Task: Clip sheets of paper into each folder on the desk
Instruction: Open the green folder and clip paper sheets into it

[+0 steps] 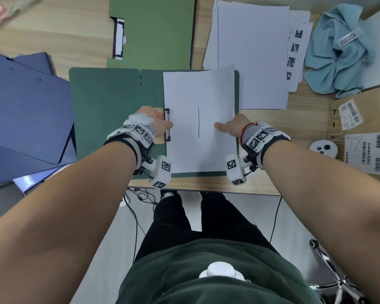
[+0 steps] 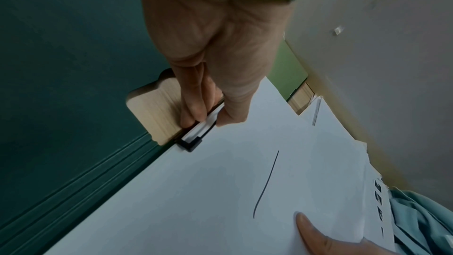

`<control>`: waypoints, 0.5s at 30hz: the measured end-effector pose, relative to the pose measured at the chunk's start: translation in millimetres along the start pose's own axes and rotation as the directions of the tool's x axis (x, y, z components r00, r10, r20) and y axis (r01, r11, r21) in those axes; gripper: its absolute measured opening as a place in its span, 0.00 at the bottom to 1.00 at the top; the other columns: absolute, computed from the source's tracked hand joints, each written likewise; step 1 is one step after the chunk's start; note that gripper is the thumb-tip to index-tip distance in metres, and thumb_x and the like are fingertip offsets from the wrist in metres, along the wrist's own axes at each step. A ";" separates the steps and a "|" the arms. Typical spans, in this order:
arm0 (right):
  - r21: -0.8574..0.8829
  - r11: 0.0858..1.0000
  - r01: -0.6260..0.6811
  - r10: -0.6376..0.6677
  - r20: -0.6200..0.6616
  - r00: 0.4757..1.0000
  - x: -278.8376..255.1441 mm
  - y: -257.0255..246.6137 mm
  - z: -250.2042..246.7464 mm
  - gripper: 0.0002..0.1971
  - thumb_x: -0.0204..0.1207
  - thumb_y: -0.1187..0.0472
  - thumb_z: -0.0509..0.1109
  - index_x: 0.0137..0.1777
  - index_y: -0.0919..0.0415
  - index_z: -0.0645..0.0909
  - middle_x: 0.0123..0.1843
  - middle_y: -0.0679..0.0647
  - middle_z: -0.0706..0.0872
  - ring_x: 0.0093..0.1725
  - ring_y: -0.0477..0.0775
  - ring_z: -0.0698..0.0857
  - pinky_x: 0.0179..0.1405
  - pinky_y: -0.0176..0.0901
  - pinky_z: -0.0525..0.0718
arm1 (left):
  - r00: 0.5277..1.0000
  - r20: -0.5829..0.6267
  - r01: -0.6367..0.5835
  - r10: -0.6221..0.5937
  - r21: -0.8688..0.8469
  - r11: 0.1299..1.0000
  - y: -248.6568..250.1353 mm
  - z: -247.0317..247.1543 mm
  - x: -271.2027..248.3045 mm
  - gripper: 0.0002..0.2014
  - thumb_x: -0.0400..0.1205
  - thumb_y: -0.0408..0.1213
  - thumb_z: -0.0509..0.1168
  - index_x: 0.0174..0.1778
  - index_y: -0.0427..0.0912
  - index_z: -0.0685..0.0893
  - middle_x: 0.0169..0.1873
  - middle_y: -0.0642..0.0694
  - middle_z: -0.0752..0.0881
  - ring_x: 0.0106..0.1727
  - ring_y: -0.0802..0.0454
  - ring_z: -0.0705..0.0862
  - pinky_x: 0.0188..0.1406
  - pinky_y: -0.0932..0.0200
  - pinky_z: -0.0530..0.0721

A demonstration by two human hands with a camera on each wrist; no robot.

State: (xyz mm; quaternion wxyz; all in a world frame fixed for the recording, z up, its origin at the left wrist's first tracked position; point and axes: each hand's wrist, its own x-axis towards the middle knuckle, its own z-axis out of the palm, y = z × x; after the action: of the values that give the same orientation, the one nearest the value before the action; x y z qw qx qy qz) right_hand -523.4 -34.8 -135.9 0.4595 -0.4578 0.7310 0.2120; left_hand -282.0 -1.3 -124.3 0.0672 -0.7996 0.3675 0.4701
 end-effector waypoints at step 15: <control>0.044 0.999 0.006 -0.006 -0.005 1.000 3.5 1.4 1.4 0.43 0.78 0.38 0.69 0.80 0.72 0.63 0.74 0.65 0.76 0.70 0.67 0.79 0.58 0.52 0.78 | 1.000 0.001 0.002 -0.003 0.081 0.997 2.6 3.1 3.7 0.13 0.64 0.56 0.70 0.38 0.55 0.84 0.44 0.46 0.94 0.44 0.47 0.92 0.55 0.45 0.89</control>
State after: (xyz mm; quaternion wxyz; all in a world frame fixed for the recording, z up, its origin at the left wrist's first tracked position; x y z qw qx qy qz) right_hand -524.5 -34.7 -139.8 0.4681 -0.4504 0.7353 0.1933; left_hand -284.8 -3.8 -128.4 0.1004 -0.7965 0.3853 0.4551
